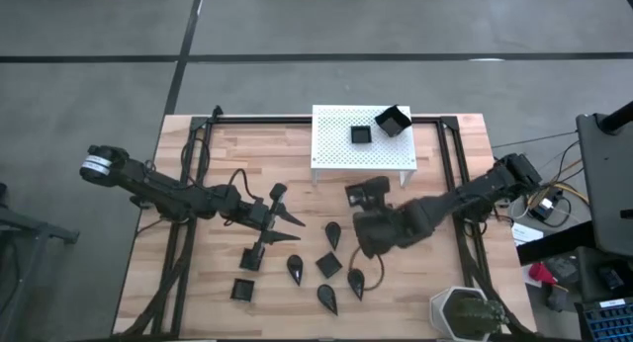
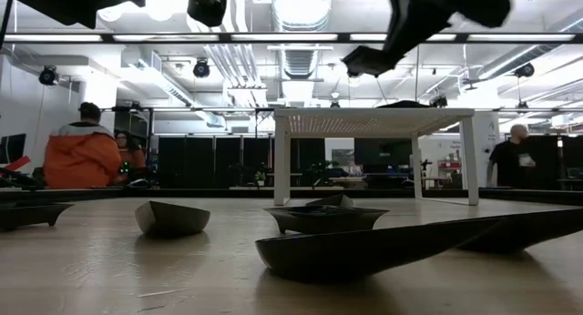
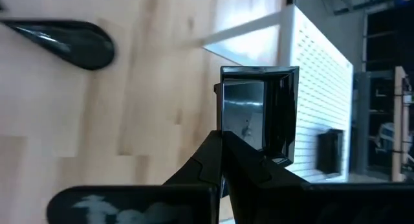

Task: Pick & Place Mini shaped plates
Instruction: Stack the square plate on top of the square plate on the shelf

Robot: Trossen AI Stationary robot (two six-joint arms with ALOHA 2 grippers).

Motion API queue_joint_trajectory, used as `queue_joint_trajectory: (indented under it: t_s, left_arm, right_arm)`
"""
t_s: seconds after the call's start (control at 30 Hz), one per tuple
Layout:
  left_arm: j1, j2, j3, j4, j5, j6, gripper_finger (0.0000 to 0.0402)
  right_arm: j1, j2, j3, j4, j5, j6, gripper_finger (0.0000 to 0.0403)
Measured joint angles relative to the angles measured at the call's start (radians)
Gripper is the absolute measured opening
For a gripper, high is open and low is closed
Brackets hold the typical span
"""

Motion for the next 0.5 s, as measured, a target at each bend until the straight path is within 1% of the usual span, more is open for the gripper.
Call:
queue_joint_trajectory:
  t_s: [0.27,0.4,0.5]
  left_arm:
    - [0.000,0.000,0.000,-0.007,0.000,-0.016,0.0152]
    - [0.000,0.000,0.000,-0.014,0.000,-0.022,0.0152]
    - [0.000,0.000,0.000,-0.012,0.000,-0.036,0.0152]
  right_arm:
    - [-0.155,-0.066,0.025,0.017,-0.016,-0.133,0.0008]
    - [-0.247,-0.106,0.030,0.023,-0.060,-0.217,0.0008]
    - [-0.318,-0.112,0.039,0.046,-0.092,-0.272,0.0008]
